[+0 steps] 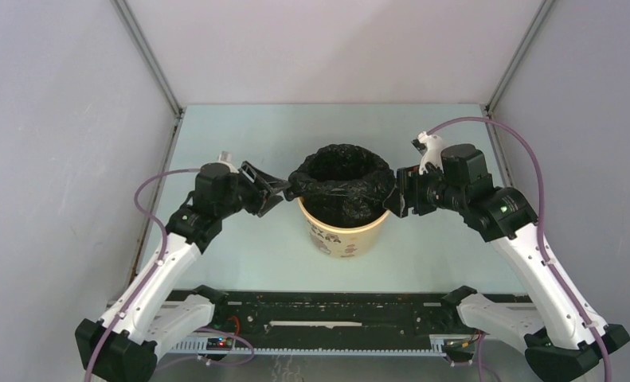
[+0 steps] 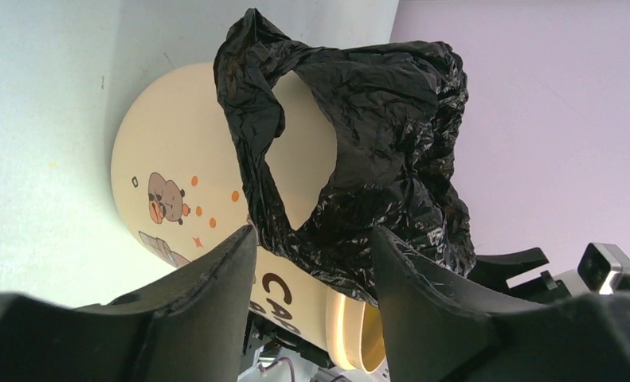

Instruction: Put the trash bags into the trash bin

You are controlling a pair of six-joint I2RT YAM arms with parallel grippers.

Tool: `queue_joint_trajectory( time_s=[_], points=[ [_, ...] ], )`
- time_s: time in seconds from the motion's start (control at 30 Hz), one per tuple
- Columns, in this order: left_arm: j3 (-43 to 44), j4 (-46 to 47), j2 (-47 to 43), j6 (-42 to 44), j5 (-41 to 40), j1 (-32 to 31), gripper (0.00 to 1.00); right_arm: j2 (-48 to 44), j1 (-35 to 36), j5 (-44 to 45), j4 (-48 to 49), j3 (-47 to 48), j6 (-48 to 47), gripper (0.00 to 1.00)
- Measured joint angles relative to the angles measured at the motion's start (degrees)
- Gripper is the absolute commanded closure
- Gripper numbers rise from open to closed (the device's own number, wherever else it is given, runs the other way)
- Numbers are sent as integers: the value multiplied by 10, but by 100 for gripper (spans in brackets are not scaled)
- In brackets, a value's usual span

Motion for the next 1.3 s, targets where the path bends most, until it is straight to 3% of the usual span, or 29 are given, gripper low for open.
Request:
queue_joint_trajectory(
  time_s=[0.2,0.37,0.67,0.77,1.1,1.3],
  points=[
    [-19,-1,-19,1,6,0,40,9,2,11,12,0,-3,40],
    [-29,8,4,2,22,0,48,42,6,19,23,0,-9,60],
    [-29,40,30,7,42,-7,93,39,20,25,23,0,-7,96],
    [-33,52,29,7,45,-9,99,30,35,21,20,0,-3,96],
    [-48,29,-30,12,47,-25,100,-27,46,23,-27,0,24,96],
    [-73,-1,-85,15,42,-51,100,-64,51,5,-39,-46,48,97]
  ],
)
